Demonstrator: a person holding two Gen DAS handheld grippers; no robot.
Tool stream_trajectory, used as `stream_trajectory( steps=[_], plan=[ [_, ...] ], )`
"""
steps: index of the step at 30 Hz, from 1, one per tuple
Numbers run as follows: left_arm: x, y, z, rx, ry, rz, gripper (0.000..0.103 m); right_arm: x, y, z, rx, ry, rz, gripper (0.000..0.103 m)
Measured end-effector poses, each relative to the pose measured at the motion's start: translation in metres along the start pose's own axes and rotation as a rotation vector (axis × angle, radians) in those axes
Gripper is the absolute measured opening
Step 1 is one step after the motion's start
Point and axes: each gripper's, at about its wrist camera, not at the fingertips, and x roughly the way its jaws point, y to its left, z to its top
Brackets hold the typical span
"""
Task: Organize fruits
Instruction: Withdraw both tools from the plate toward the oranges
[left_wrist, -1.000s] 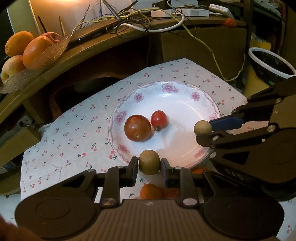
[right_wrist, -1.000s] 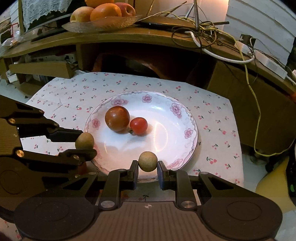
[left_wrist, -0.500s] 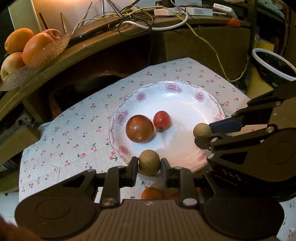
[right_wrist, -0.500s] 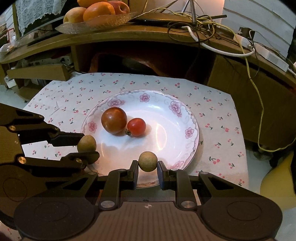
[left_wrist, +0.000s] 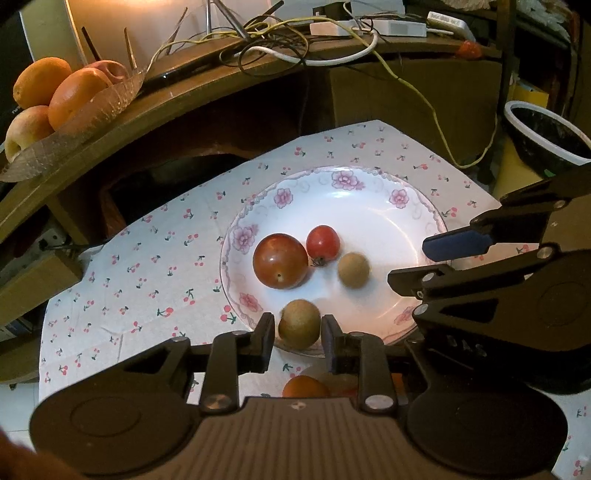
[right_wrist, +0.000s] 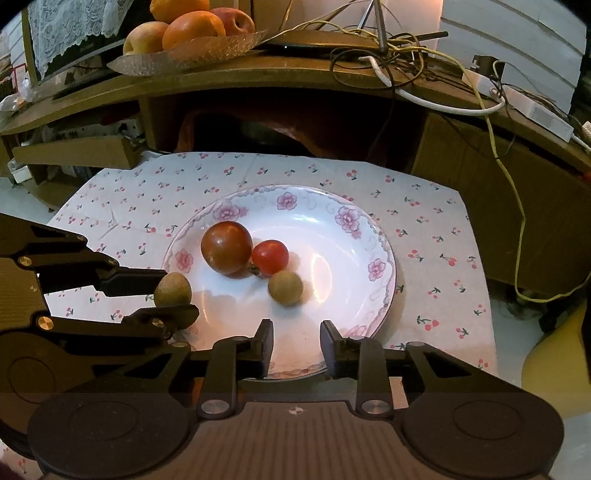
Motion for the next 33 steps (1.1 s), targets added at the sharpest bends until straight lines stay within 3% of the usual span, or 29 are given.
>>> stream_trajectory(
  steps=[6,9,20,33],
  plan=[
    [-0.004,0.002,0.000,-0.002,-0.012,0.010,0.039,-0.005,-0.003,0.000,0.012,-0.017,-0.002,0.034],
    [-0.007,0.005,-0.003,-0.003,-0.014,0.010,0.039,-0.007,-0.004,0.000,0.016,-0.024,-0.002,0.040],
    [-0.022,0.028,-0.018,-0.022,-0.022,0.023,0.041,-0.015,-0.003,-0.006,0.009,-0.021,0.014,0.041],
    [-0.036,0.045,-0.051,-0.015,0.005,-0.030,0.044,-0.024,0.007,-0.022,0.001,0.019,0.083,0.043]
  ],
)
